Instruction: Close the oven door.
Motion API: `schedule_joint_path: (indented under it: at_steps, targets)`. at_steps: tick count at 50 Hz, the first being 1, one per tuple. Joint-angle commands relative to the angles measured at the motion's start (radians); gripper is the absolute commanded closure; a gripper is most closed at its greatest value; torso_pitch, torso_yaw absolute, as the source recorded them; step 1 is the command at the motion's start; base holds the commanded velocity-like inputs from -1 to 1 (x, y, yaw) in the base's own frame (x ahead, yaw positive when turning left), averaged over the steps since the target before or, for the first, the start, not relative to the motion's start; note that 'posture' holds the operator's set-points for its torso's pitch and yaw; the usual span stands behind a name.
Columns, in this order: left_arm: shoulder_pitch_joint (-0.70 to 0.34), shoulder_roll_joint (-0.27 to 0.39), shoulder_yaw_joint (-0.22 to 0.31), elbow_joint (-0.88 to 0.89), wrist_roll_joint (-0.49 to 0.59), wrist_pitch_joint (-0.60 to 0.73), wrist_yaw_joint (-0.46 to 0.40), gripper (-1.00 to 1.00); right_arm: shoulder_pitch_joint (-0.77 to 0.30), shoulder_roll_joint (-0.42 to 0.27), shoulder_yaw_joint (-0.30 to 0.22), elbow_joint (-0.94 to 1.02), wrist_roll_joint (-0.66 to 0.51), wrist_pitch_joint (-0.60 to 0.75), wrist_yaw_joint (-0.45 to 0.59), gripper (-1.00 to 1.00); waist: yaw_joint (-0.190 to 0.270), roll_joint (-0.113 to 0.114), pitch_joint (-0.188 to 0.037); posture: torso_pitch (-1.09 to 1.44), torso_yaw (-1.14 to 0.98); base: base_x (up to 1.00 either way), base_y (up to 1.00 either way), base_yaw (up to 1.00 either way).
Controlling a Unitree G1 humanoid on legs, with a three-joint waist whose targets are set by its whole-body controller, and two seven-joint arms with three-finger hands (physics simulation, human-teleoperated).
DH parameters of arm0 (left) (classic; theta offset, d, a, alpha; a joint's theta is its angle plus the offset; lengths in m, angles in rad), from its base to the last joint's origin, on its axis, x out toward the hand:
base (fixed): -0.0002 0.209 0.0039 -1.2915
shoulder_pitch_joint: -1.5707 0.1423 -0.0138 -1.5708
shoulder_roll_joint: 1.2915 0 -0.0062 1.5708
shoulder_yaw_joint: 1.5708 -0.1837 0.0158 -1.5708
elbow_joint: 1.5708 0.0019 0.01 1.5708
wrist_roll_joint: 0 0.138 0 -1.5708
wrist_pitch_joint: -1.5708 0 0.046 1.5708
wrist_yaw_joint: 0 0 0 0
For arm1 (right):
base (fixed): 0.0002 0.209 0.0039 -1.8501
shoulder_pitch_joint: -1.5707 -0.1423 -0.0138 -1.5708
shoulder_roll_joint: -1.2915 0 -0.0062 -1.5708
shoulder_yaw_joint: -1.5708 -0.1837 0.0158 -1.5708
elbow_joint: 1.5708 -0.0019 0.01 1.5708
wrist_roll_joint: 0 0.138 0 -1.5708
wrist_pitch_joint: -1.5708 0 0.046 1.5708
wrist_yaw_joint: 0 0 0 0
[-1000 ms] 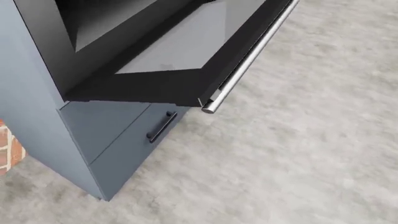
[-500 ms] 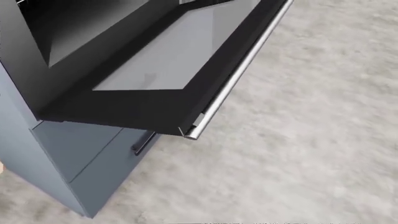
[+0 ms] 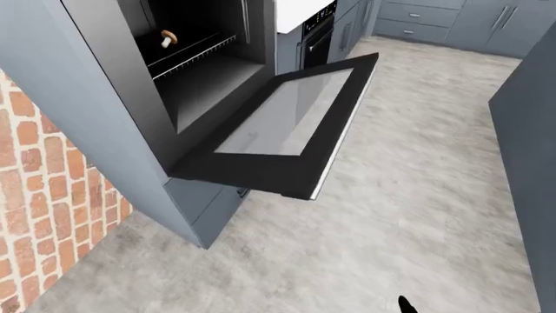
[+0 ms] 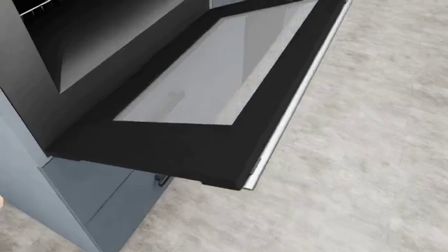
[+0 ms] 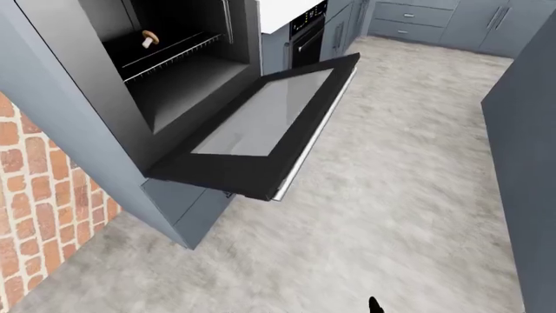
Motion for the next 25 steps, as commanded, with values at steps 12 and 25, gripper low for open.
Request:
schedule_joint_path:
  at_steps: [12,25]
  targets:
    - [-0.004,0.027,0.010,-0.020,-0.013,-0.027,0.011,-1.00,-0.001,0.001,-0.001,-0.007,0.008,-0.010,0.021,-1.00,0.020,0.119,-0.002,0.00,0.00,-0.02,0.52,0.00]
    - [-0.010,0.029,0.011,-0.020,-0.012,-0.022,0.008,-1.00,-0.004,0.000,0.002,-0.008,0.010,-0.007,0.022,-1.00,0.027,0.029,0.009,0.00,0.00,0.00,0.51,0.00]
